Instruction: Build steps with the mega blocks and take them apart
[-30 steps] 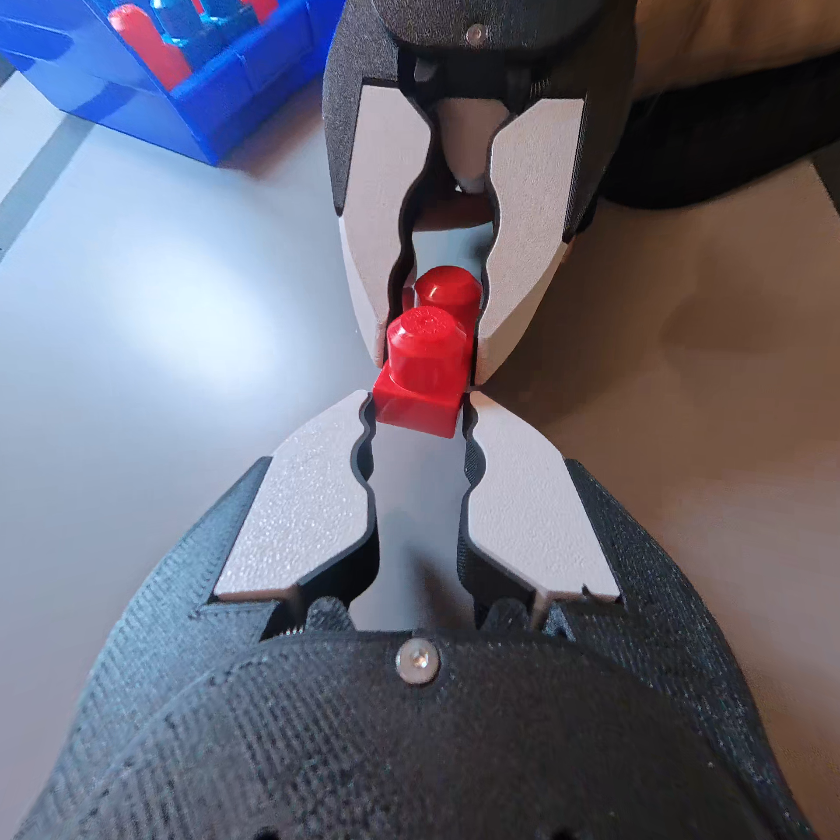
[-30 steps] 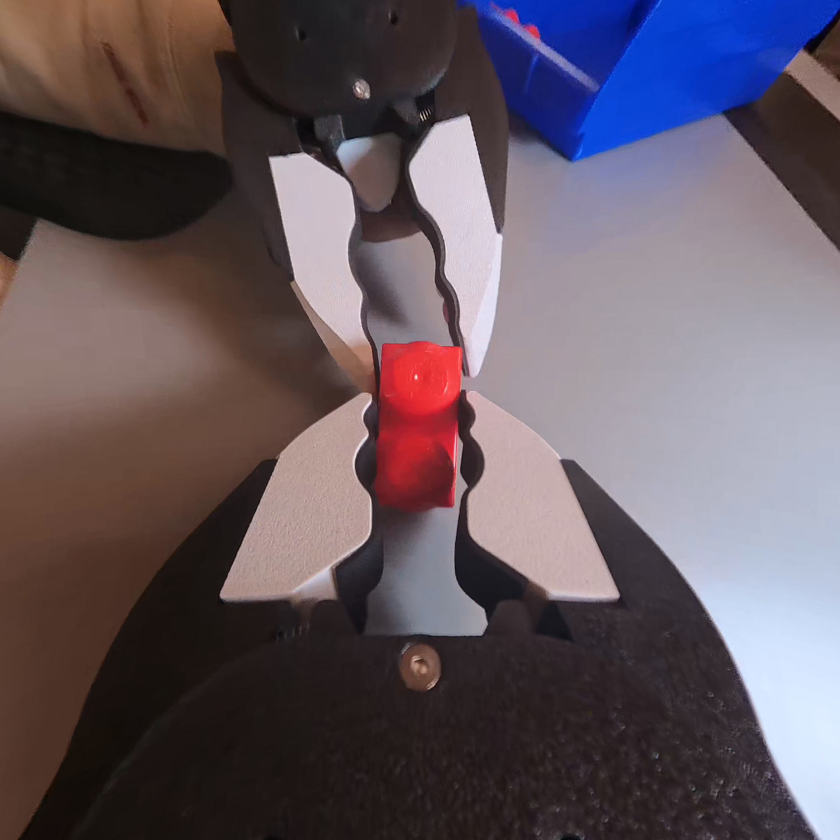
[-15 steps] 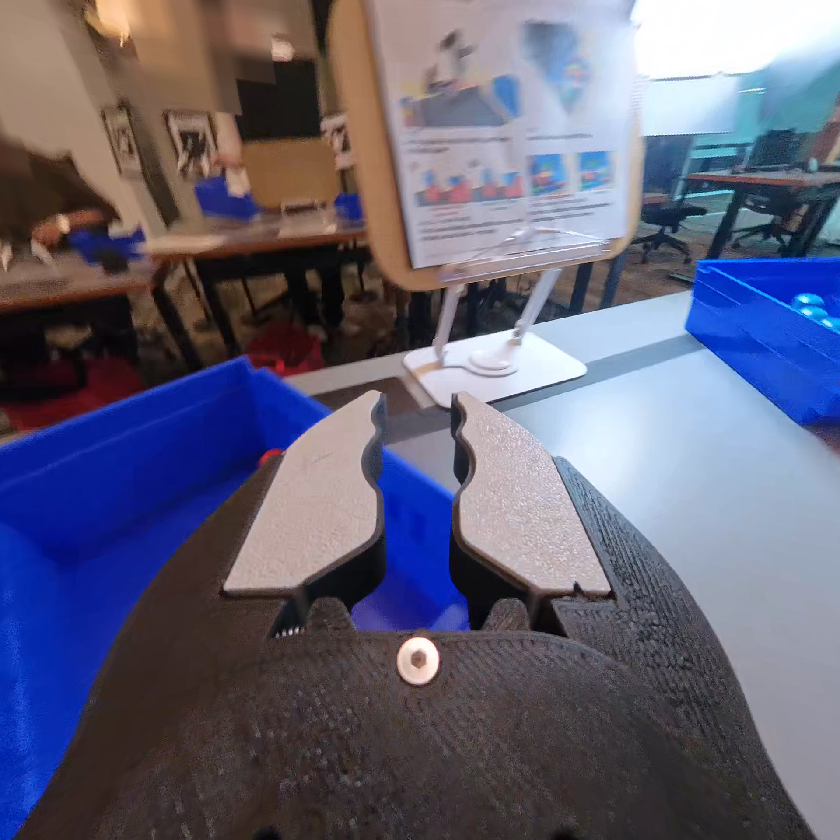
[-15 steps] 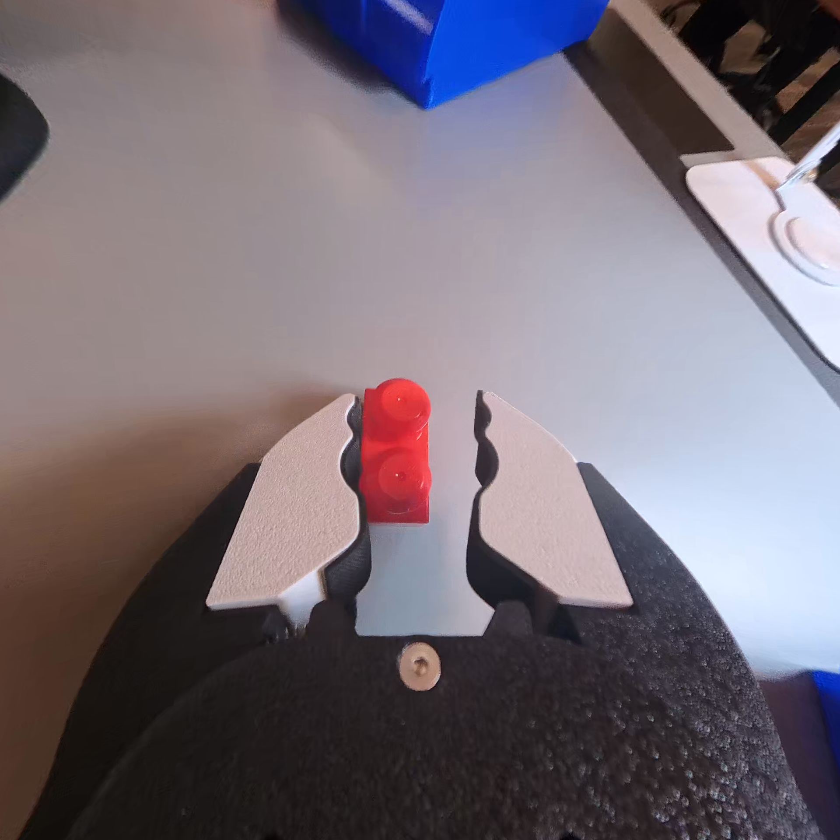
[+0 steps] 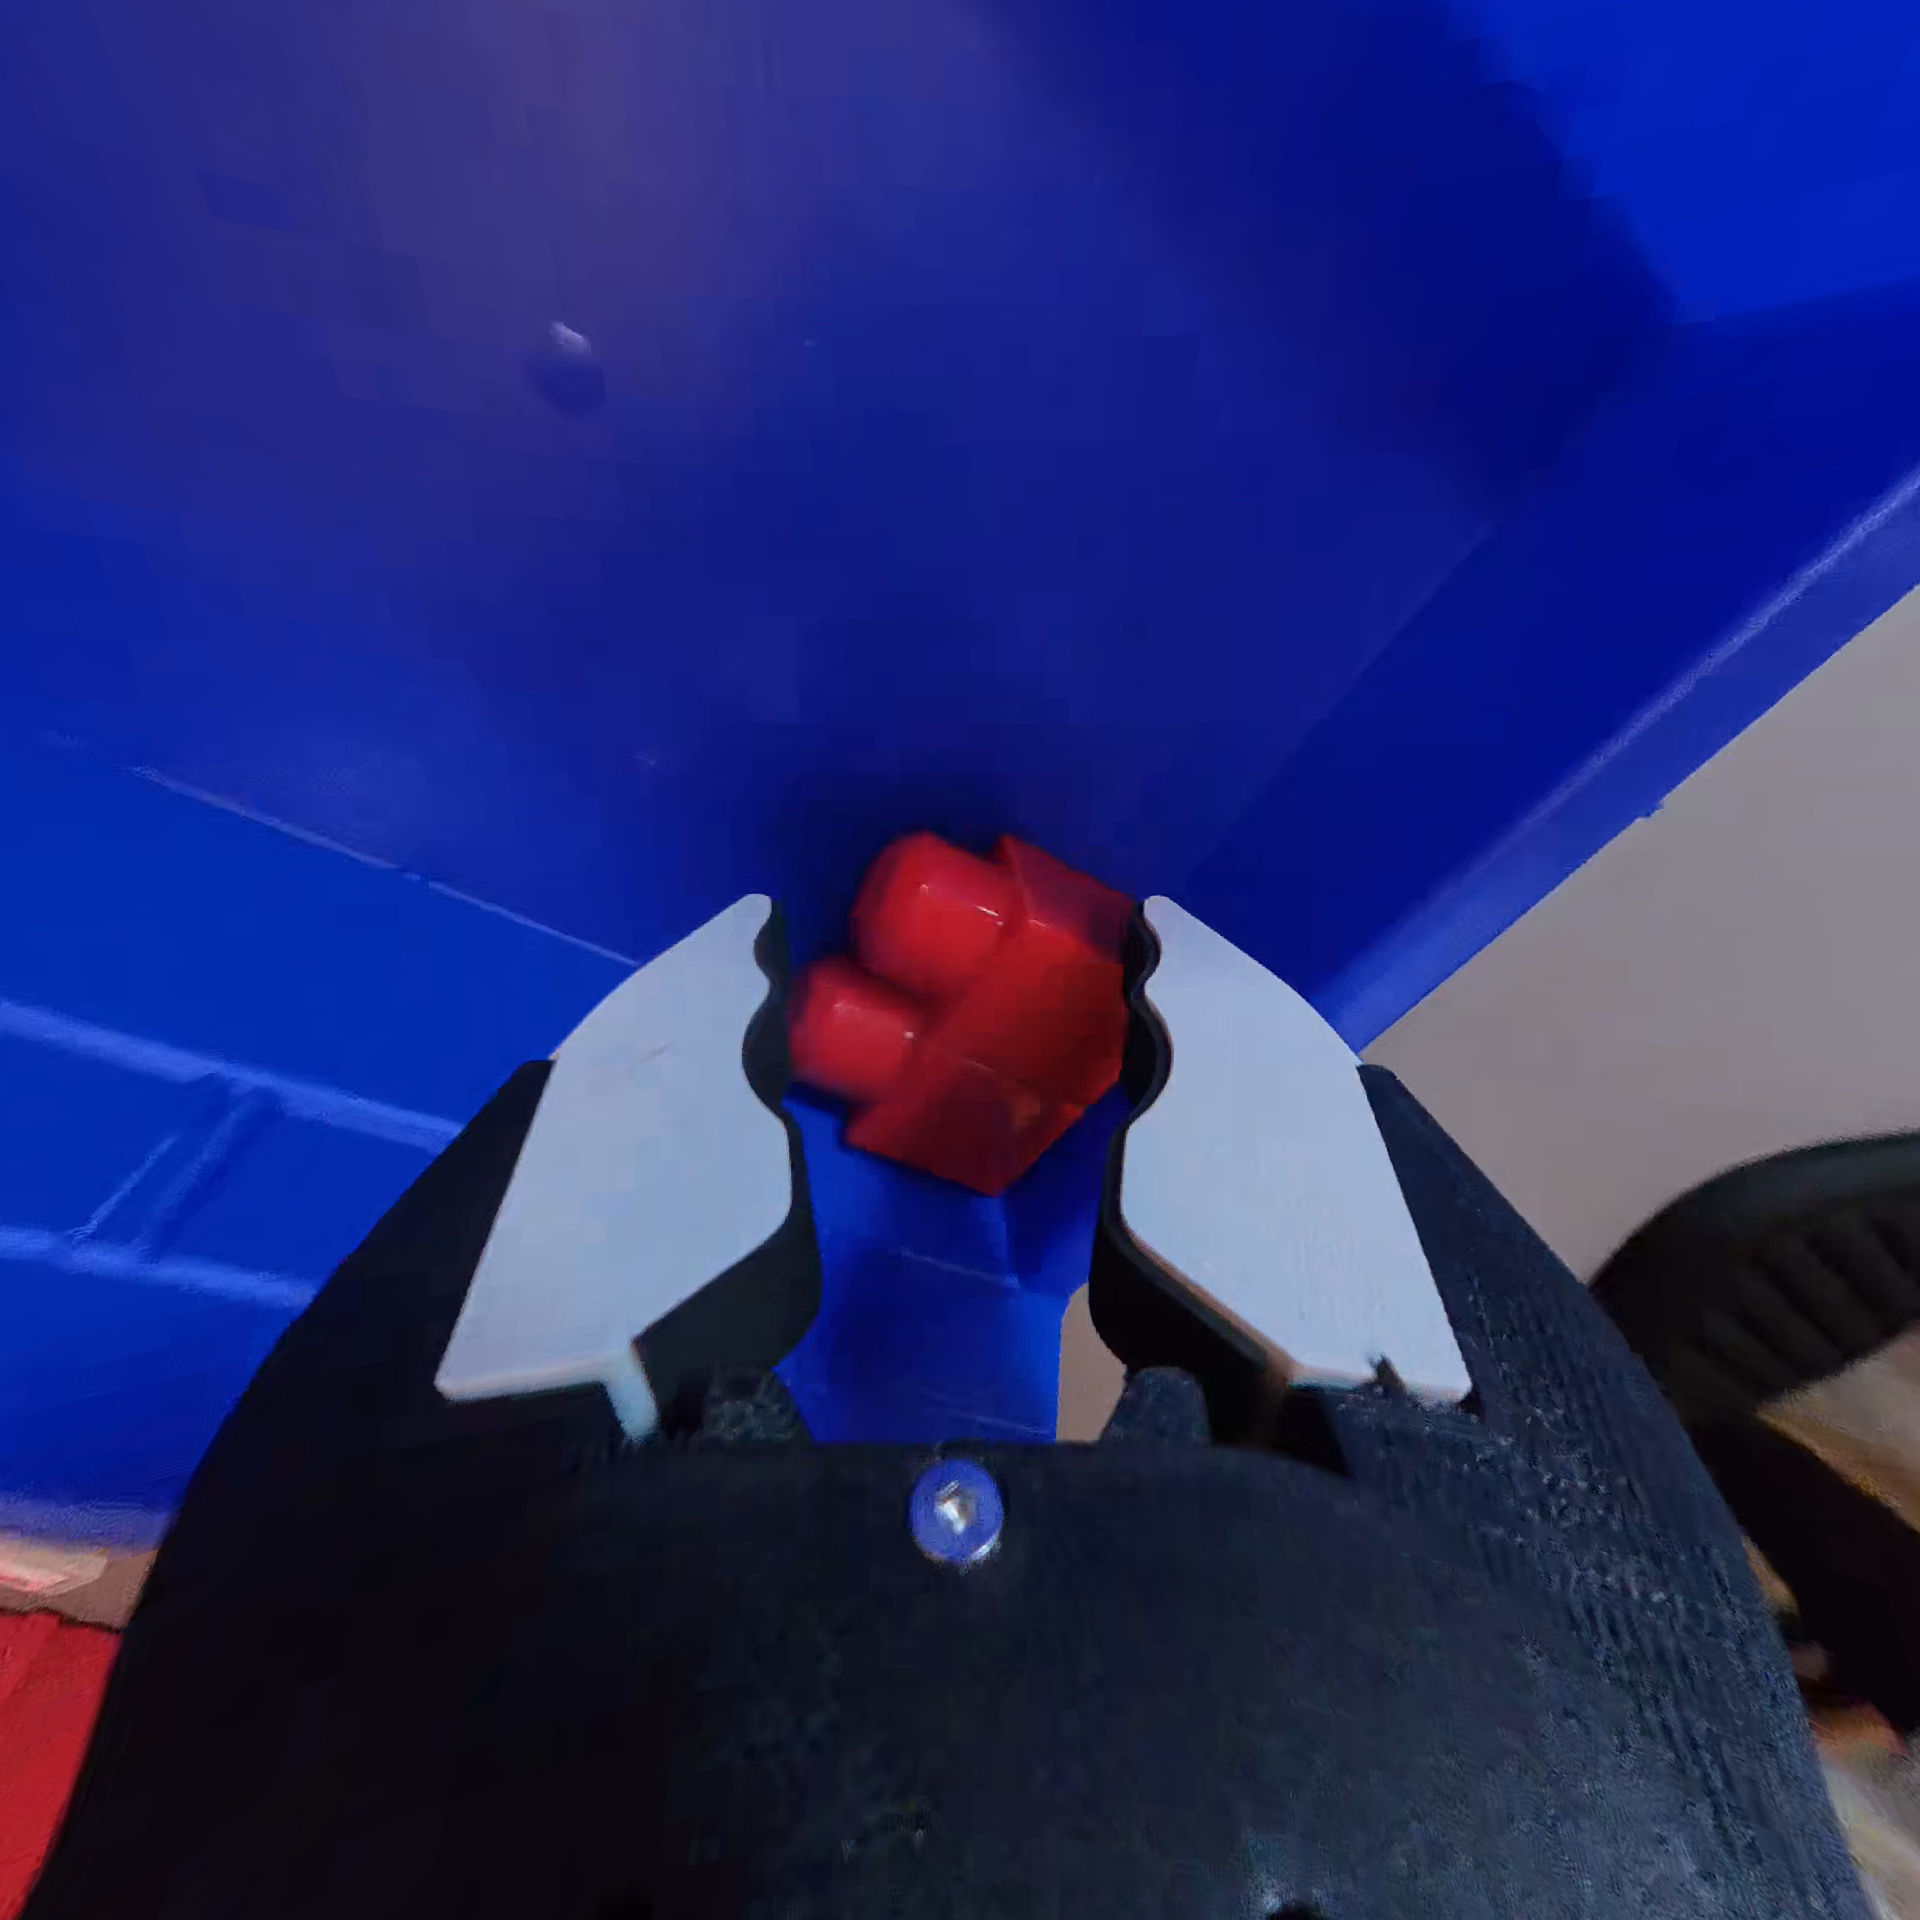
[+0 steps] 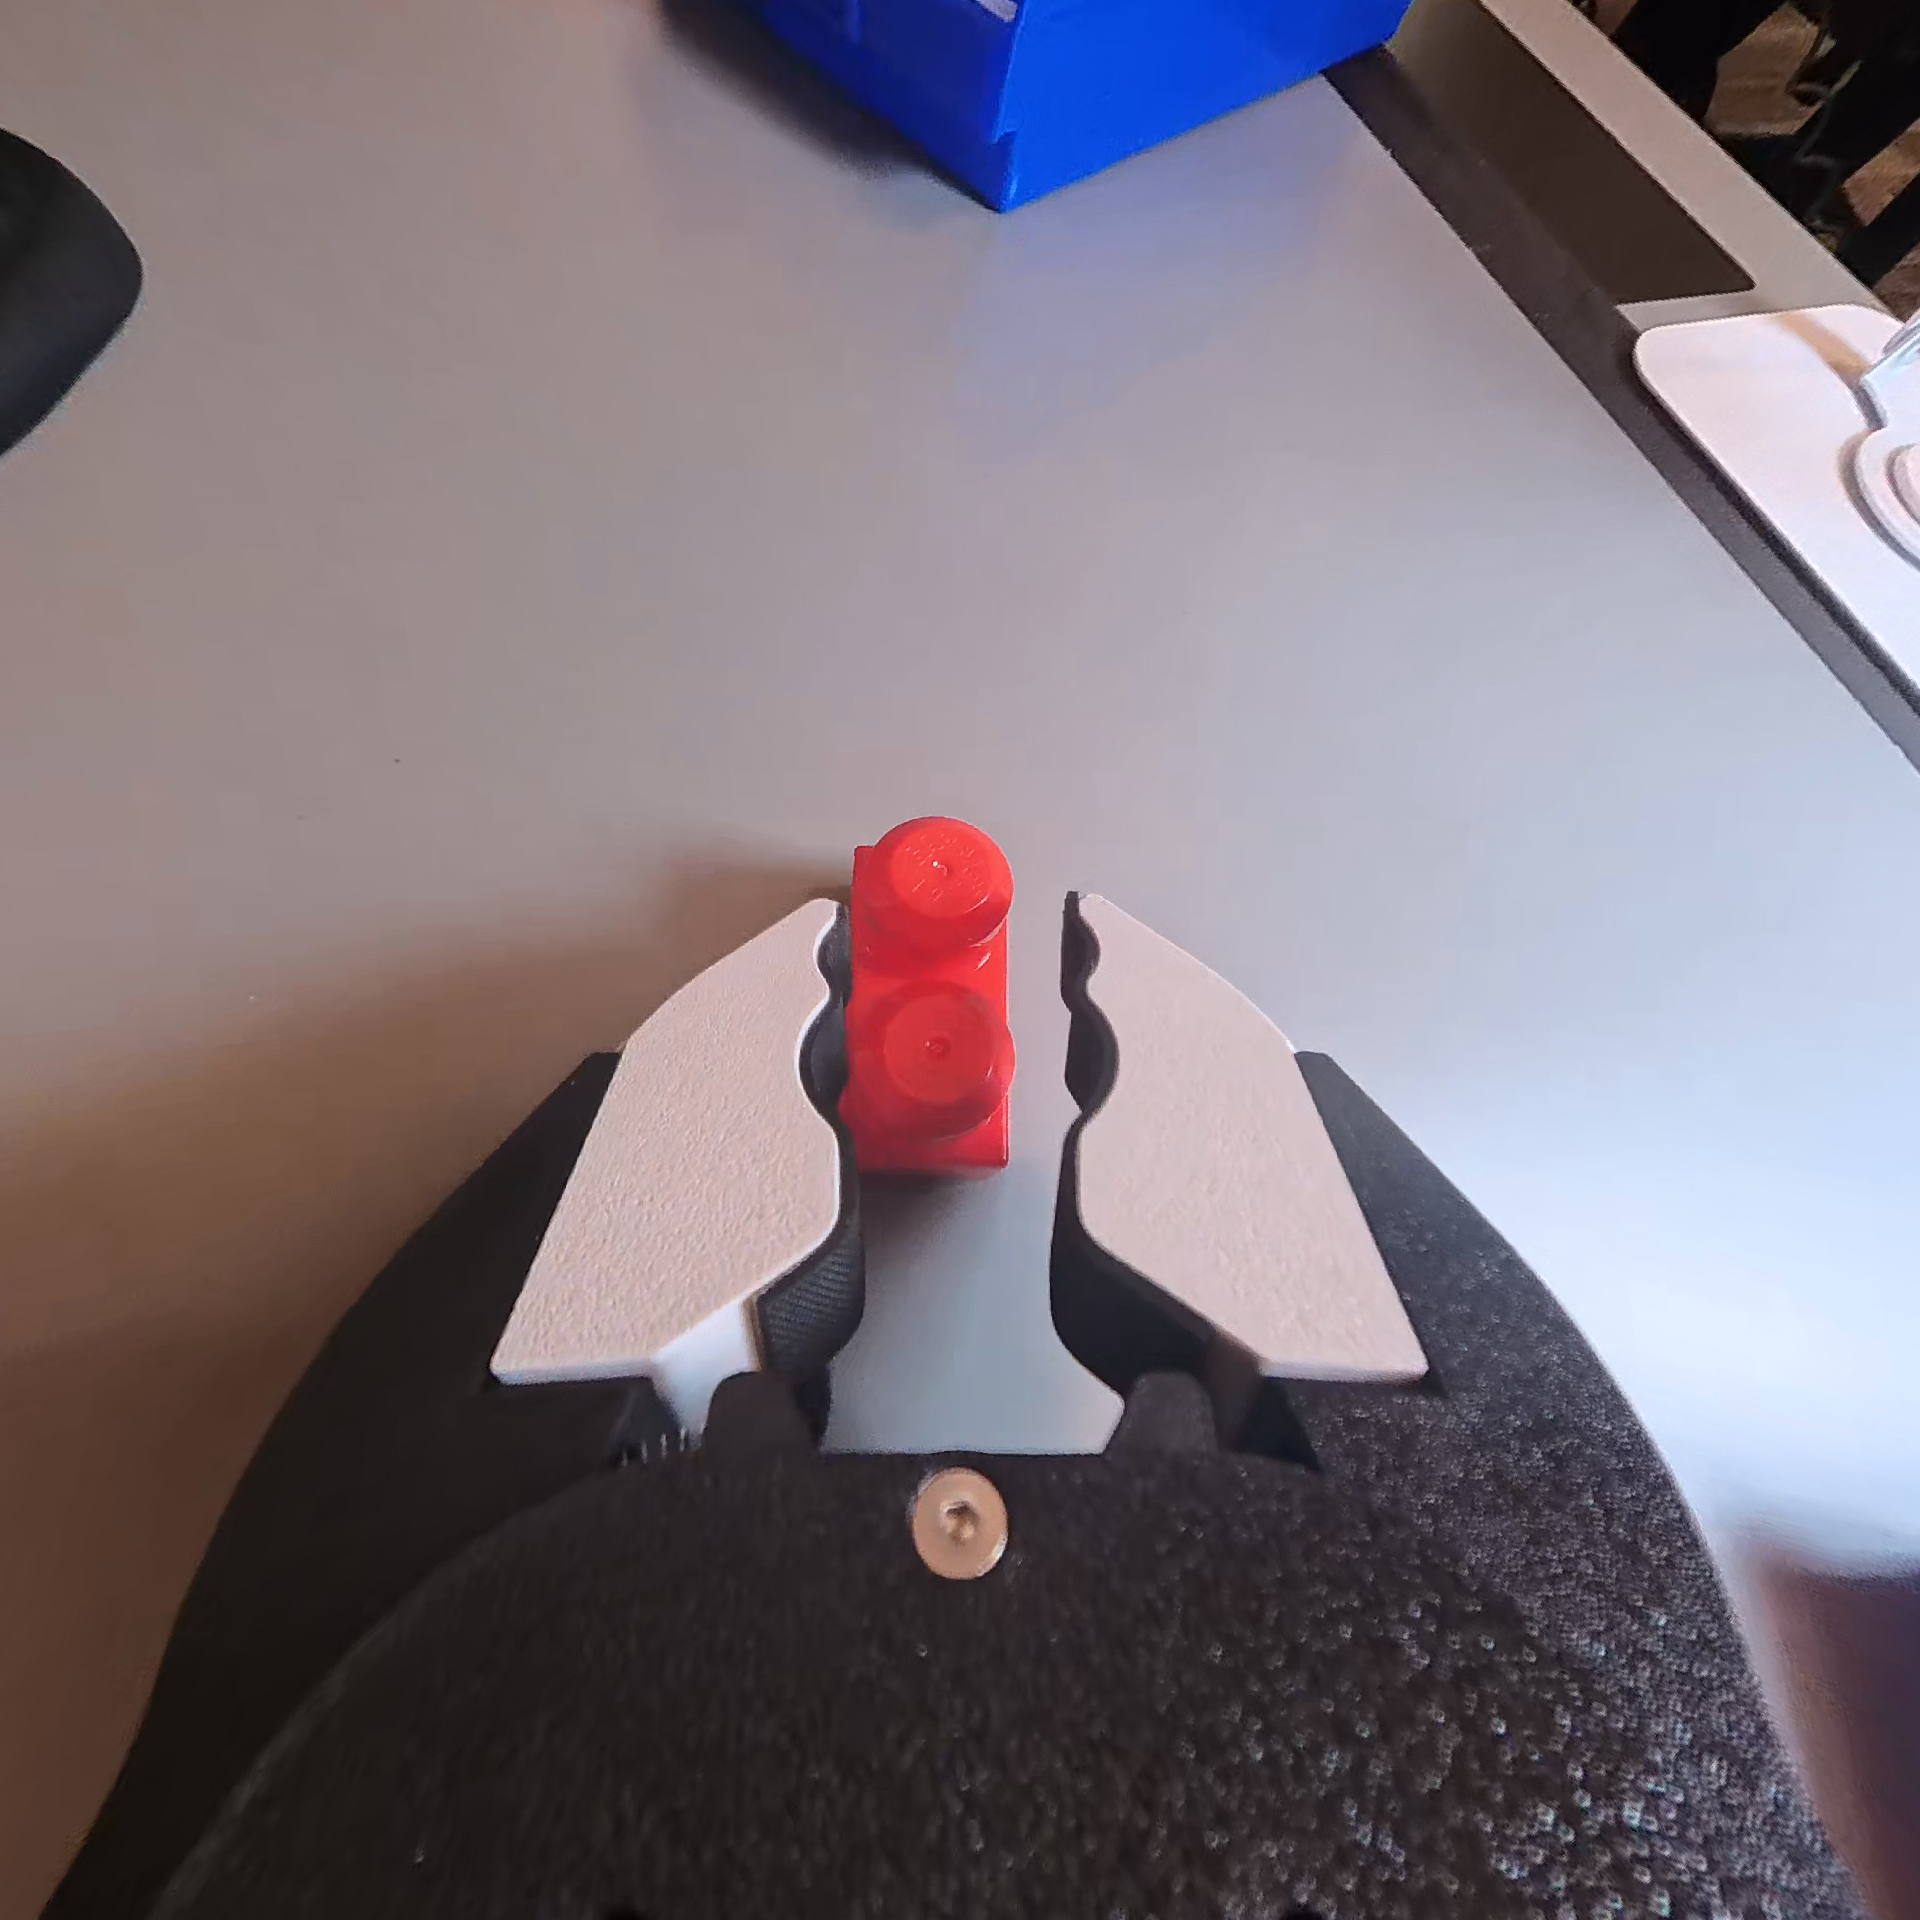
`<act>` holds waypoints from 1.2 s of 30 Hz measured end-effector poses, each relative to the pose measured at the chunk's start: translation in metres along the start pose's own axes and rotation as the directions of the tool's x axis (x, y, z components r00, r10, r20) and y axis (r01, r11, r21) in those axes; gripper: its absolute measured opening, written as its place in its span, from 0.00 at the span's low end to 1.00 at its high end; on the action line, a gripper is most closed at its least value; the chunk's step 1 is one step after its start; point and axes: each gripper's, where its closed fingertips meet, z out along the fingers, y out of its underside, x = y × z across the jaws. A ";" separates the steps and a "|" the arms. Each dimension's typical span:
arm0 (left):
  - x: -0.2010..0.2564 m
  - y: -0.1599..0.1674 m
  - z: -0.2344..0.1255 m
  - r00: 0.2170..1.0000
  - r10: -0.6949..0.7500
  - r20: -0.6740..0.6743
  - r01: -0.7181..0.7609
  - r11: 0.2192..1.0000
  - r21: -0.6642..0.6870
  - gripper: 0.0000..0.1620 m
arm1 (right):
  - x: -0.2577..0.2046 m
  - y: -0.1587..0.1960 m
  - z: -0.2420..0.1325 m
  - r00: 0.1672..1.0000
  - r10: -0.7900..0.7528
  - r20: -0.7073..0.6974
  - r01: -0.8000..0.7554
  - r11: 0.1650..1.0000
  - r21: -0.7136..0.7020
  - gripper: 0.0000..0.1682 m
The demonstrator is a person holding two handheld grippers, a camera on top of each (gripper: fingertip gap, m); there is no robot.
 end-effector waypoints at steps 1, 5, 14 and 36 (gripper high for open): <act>0.005 0.005 0.006 1.000 0.015 -0.024 -0.016 0.999 -0.050 0.37 | 0.000 0.000 0.000 1.000 -0.001 0.001 0.001 1.000 -0.001 0.23; 0.006 0.005 0.010 0.999 0.046 -0.001 -0.046 0.993 -0.112 0.33 | 0.000 0.001 0.000 1.000 -0.006 -0.004 0.006 1.000 -0.006 0.21; 0.010 -0.013 -0.028 0.988 0.121 0.093 -0.124 0.992 0.023 0.24 | 0.002 -0.002 -0.002 0.998 -0.039 -0.041 0.039 0.999 0.000 0.19; 0.412 -0.072 -0.055 0.497 0.823 0.274 -0.560 0.063 0.826 0.19 | -0.052 -0.045 -0.027 0.960 -0.052 0.277 -0.023 0.965 0.261 0.23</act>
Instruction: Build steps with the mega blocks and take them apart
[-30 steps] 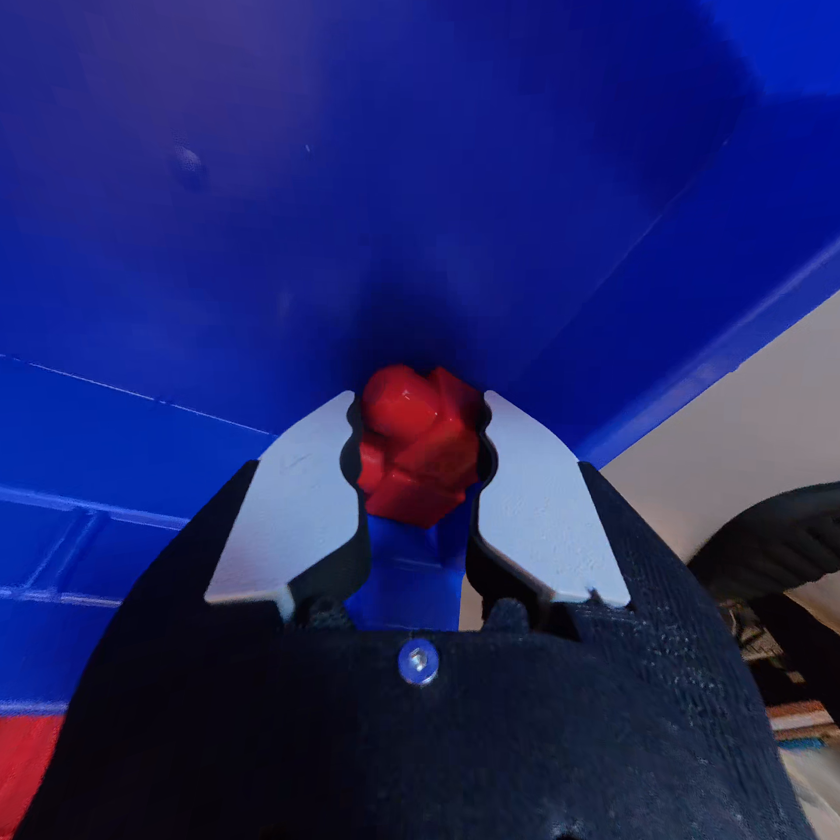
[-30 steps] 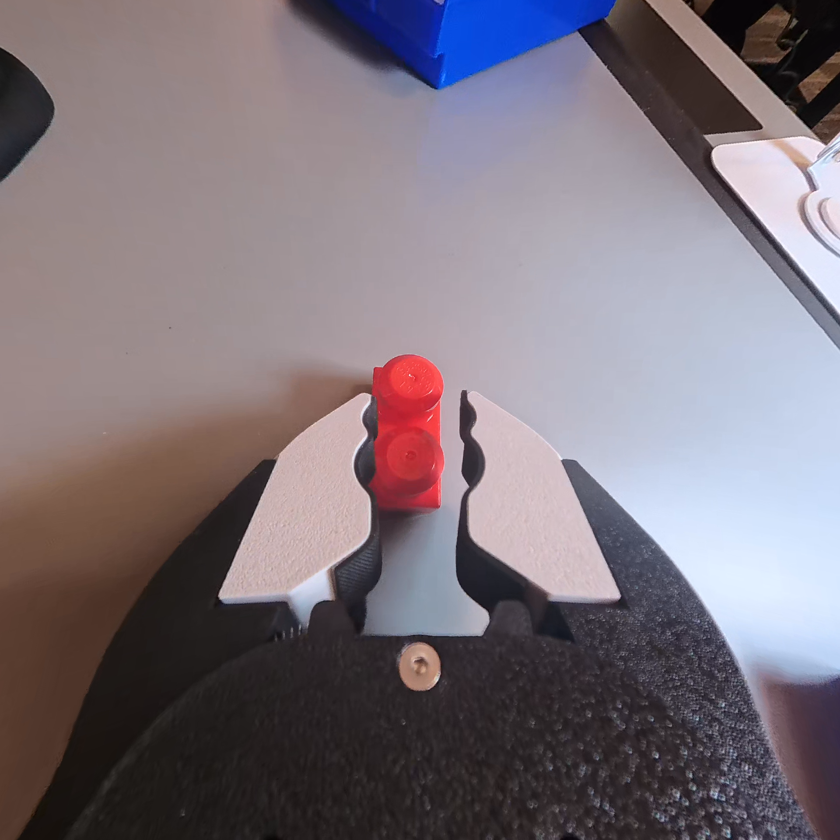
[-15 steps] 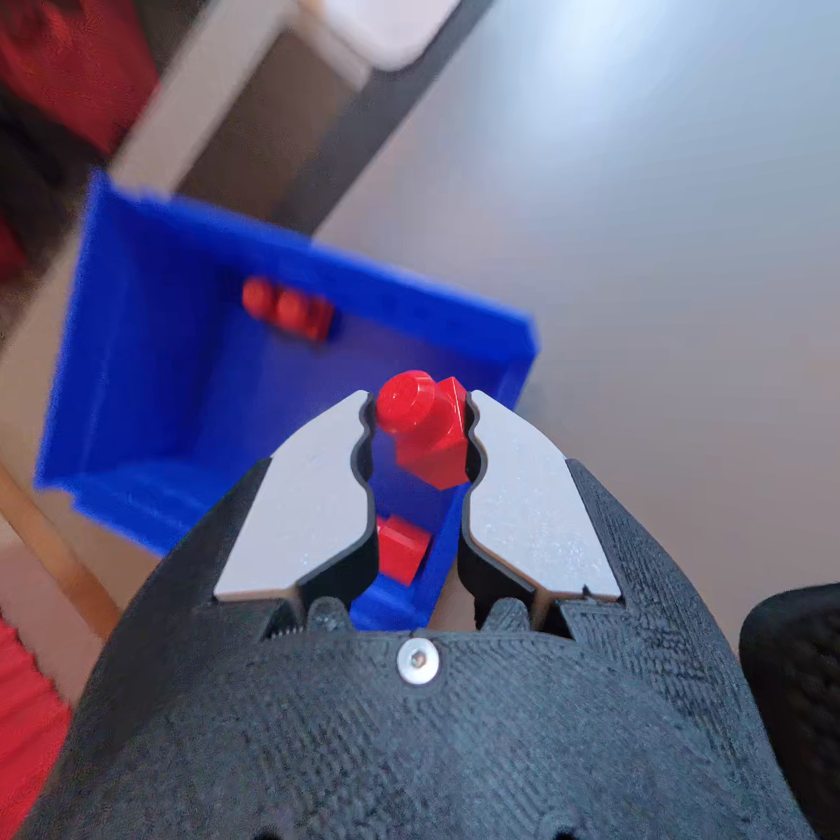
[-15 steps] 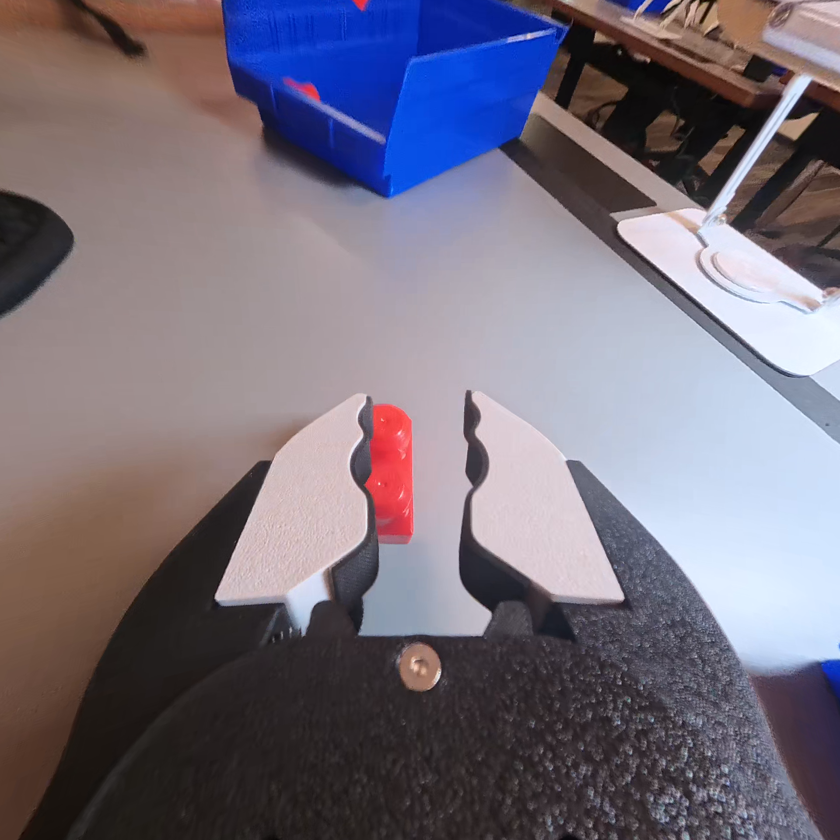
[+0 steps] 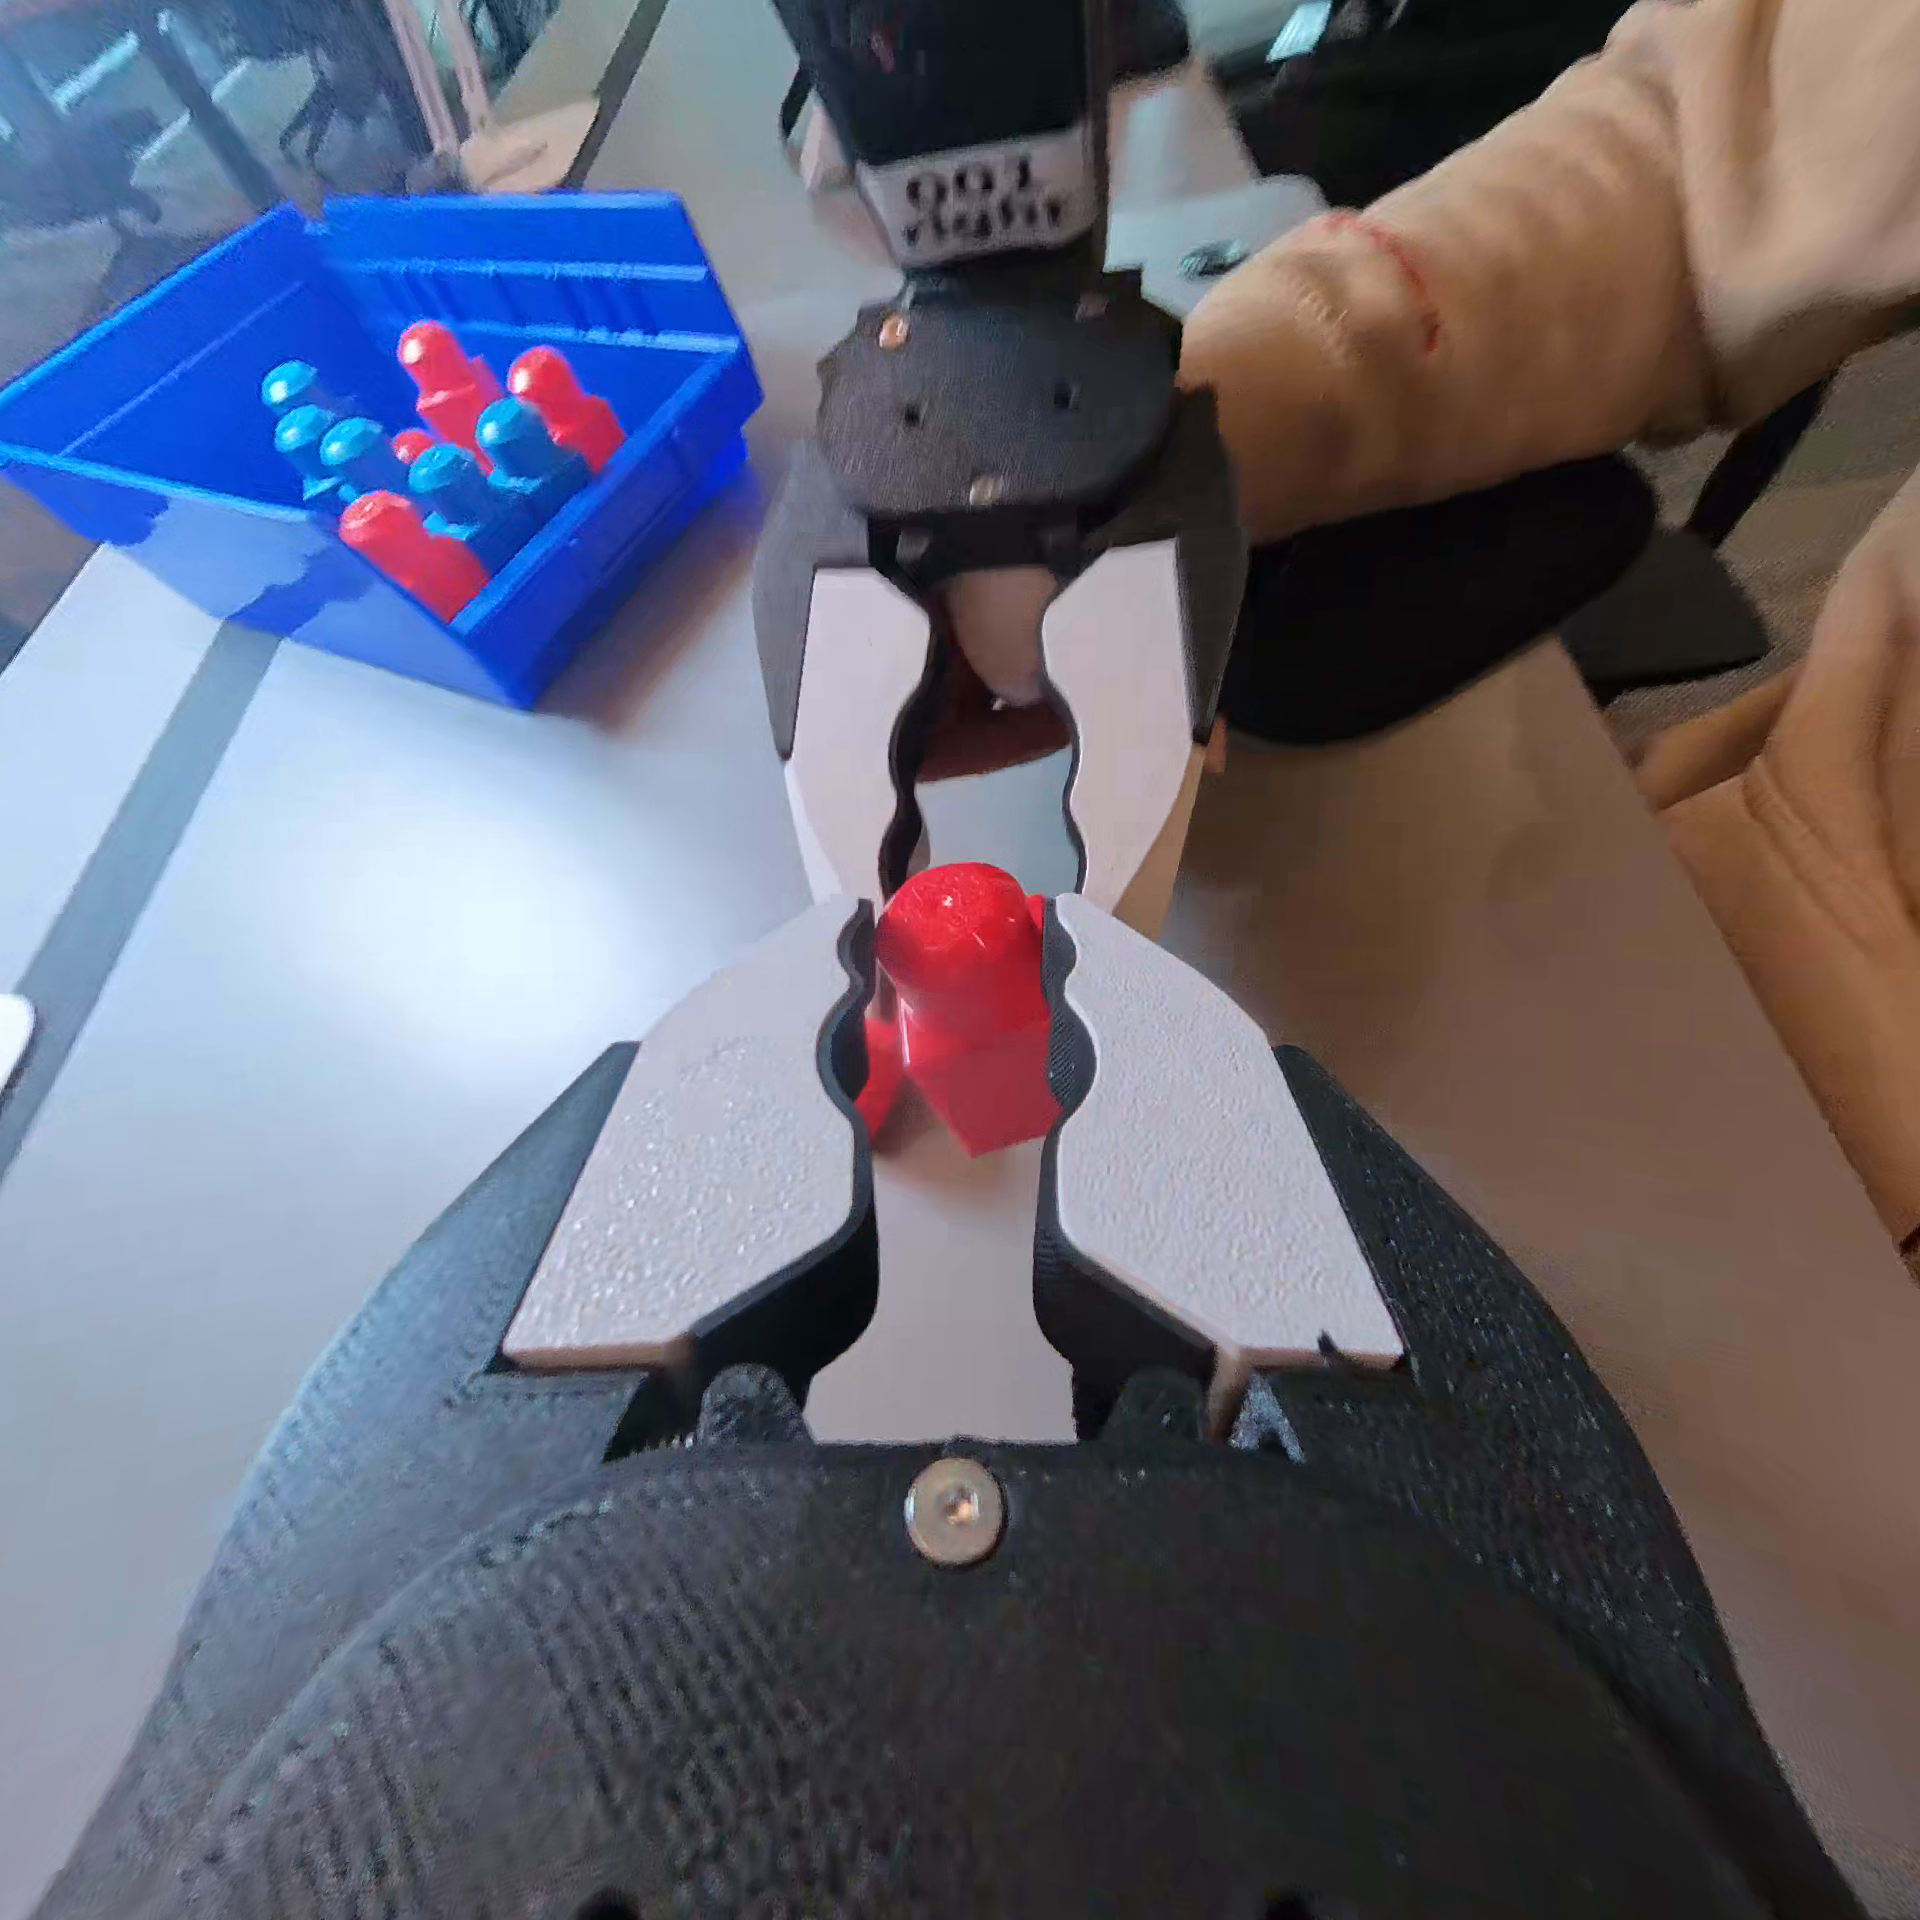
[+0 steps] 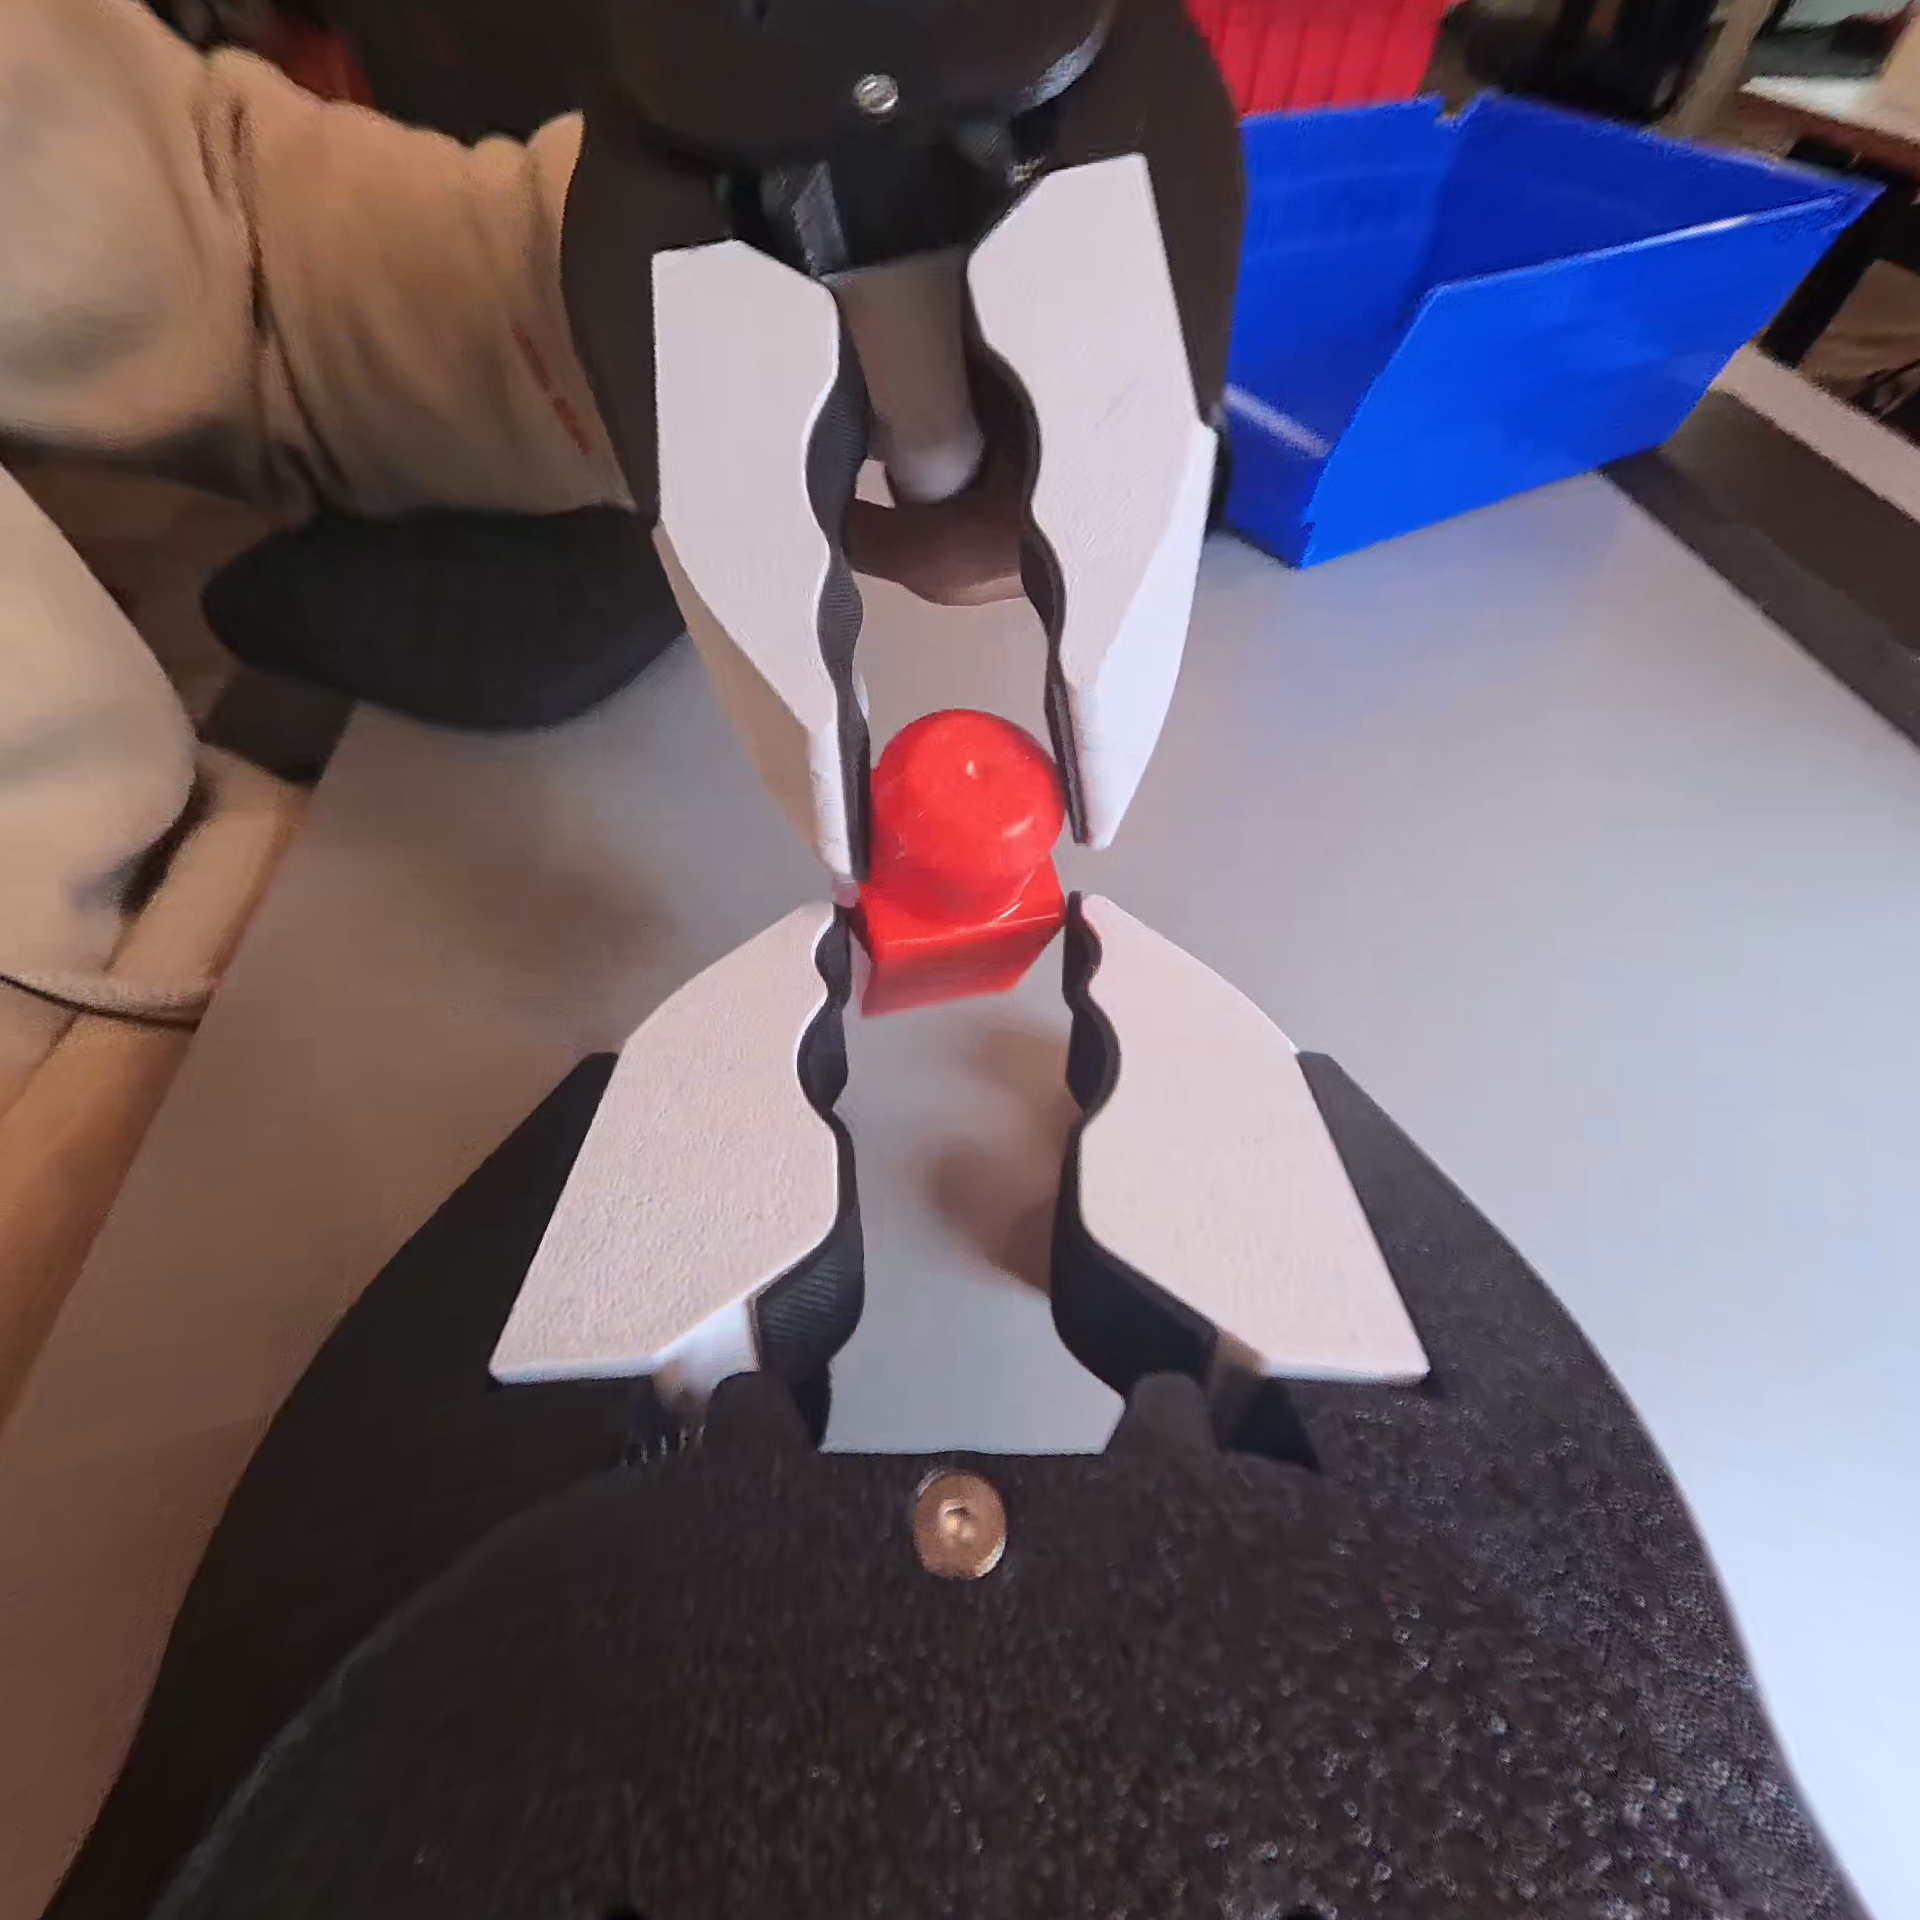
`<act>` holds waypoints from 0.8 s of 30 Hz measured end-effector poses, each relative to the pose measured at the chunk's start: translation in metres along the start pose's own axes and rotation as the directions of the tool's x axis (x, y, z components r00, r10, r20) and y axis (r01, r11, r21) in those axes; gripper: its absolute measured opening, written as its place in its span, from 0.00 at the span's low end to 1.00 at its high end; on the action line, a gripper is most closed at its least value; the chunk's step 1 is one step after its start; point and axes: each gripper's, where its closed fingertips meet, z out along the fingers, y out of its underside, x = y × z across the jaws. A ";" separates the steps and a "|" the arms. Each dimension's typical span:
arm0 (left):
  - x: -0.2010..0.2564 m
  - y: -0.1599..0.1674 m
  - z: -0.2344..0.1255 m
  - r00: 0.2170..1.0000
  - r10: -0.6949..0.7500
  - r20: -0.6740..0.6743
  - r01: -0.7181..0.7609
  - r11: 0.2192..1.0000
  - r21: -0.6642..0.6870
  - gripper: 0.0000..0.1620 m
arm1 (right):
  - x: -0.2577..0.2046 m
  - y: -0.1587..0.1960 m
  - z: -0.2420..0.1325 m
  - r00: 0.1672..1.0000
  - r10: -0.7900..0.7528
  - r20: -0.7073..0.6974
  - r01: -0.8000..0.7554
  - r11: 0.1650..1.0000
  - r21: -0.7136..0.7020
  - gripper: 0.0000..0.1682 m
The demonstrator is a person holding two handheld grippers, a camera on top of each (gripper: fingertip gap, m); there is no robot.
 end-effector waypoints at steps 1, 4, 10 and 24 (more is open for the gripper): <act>0.005 0.000 0.003 0.999 -0.012 -0.031 0.013 0.999 0.029 0.18 | -0.003 0.005 0.002 1.000 -0.011 0.017 0.012 1.000 -0.027 0.23; 0.018 0.008 0.009 0.997 0.008 -0.082 -0.003 0.998 0.058 0.19 | -0.011 0.016 0.005 0.997 -0.033 0.063 0.040 0.994 -0.100 0.22; -0.023 0.014 -0.002 0.986 -0.167 0.023 0.160 0.971 0.175 0.31 | 0.034 0.001 -0.031 0.992 0.000 -0.122 -0.004 0.999 -0.037 0.21; -0.033 0.091 0.053 0.995 -0.068 0.077 0.089 0.948 -0.304 0.26 | 0.120 0.054 -0.075 0.828 0.079 -0.556 -0.223 0.955 -0.196 0.33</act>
